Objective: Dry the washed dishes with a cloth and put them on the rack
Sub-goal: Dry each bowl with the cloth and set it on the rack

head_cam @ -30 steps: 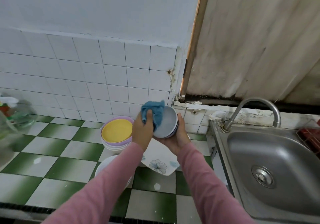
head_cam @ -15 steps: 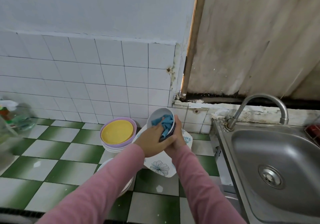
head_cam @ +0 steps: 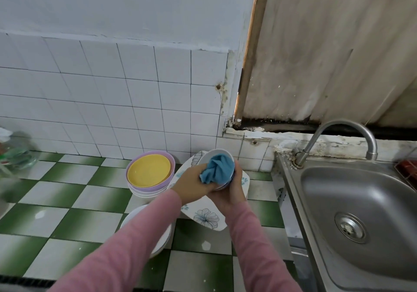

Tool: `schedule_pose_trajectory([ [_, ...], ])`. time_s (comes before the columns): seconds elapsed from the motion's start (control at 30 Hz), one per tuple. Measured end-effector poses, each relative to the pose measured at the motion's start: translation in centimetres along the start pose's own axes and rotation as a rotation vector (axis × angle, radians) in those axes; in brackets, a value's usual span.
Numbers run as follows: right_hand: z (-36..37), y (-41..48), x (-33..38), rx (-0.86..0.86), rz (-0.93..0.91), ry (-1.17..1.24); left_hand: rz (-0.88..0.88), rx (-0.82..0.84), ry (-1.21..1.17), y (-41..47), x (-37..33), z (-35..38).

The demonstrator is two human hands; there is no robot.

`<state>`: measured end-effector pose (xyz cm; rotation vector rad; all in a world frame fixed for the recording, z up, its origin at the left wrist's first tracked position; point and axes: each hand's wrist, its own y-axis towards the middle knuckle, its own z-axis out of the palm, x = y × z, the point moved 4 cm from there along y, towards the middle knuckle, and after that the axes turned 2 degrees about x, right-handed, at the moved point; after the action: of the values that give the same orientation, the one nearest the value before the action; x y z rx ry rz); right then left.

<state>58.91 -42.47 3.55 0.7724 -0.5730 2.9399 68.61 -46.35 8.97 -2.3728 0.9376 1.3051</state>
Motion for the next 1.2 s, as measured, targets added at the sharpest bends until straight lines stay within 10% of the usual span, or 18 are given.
schedule_pose_trajectory([
  [0.17,-0.6,-1.1,-0.8,0.042,-0.019,0.165,-0.298,-0.249,-0.732,-0.5,1.2,-1.2],
  [0.3,-0.6,-1.5,-1.8,0.037,0.008,0.159,-0.158,-0.587,-0.312,-1.2,-0.3,-1.6],
  [0.47,-0.4,-1.5,-2.0,0.011,-0.003,0.045,0.019,-0.069,0.284,-1.8,-0.4,2.0],
  [0.8,-2.3,-1.6,-0.8,-0.026,-0.036,-0.061,0.023,0.272,0.37,-2.8,-0.6,2.0],
  [0.97,-1.1,-2.2,-0.4,0.025,-0.062,-0.009,0.127,0.033,0.636,-1.4,-0.5,0.5],
  [1.2,0.0,-3.0,-0.9,0.066,-0.025,0.06,0.187,-0.612,0.104,-1.7,-1.6,-0.6],
])
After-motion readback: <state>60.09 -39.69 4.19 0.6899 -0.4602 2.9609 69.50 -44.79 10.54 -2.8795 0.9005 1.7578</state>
